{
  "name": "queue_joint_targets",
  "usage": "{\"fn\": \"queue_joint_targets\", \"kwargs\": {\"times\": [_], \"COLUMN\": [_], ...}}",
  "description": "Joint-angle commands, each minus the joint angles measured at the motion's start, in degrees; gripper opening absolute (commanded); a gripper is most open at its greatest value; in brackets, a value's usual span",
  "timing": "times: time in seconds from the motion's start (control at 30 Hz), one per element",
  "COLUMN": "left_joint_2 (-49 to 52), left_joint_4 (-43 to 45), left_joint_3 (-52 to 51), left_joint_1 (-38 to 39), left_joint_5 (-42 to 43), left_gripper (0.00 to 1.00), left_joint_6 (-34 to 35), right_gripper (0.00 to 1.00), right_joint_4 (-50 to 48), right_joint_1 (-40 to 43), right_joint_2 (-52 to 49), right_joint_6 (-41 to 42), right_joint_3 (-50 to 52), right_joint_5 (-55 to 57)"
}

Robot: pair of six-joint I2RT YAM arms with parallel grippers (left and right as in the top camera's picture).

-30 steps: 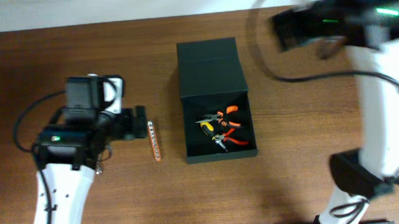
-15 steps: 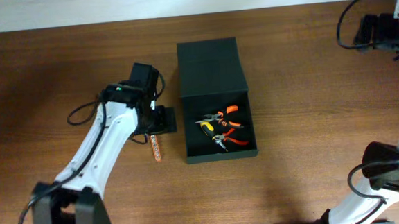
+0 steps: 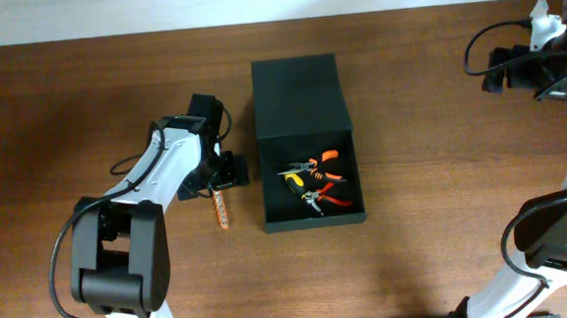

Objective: Pack container
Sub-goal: 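Carry the pliers into the box and release them, then grasp the orange socket rail with the left gripper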

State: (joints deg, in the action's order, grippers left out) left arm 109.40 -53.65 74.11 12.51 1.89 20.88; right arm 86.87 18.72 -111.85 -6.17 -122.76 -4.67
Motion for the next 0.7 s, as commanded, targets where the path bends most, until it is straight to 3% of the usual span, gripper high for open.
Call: {"fn": "queue_joint_targets", "kwargs": {"times": [0.0, 0.3, 0.47, 0.67], "left_joint_2": [3.4, 8.1, 8.1, 8.1], "left_joint_4": [0.6, 0.0, -1.9, -2.1], "left_joint_3": [-0.2, -0.4, -0.5, -0.5], "left_joint_1": [-0.4, -0.4, -0.3, -0.2], "left_joint_5": [2.5, 5.5, 8.5, 8.5], "left_gripper": [0.99, 1.00, 0.89, 0.69], "left_joint_6": [1.0, 1.0, 1.0, 0.9], "right_gripper": [0.99, 0.99, 0.99, 0.99], "right_joint_4": [-0.2, -0.2, -0.2, 0.3], "right_joint_1": [0.0, 0.0, 0.0, 0.0], "right_joint_2": [0.6, 0.6, 0.6, 0.6], "right_joint_6": [0.2, 0.2, 0.2, 0.2], "right_joint_3": [0.3, 0.3, 0.3, 0.3], "right_joint_5": [-0.9, -0.9, -0.9, -0.9]}}
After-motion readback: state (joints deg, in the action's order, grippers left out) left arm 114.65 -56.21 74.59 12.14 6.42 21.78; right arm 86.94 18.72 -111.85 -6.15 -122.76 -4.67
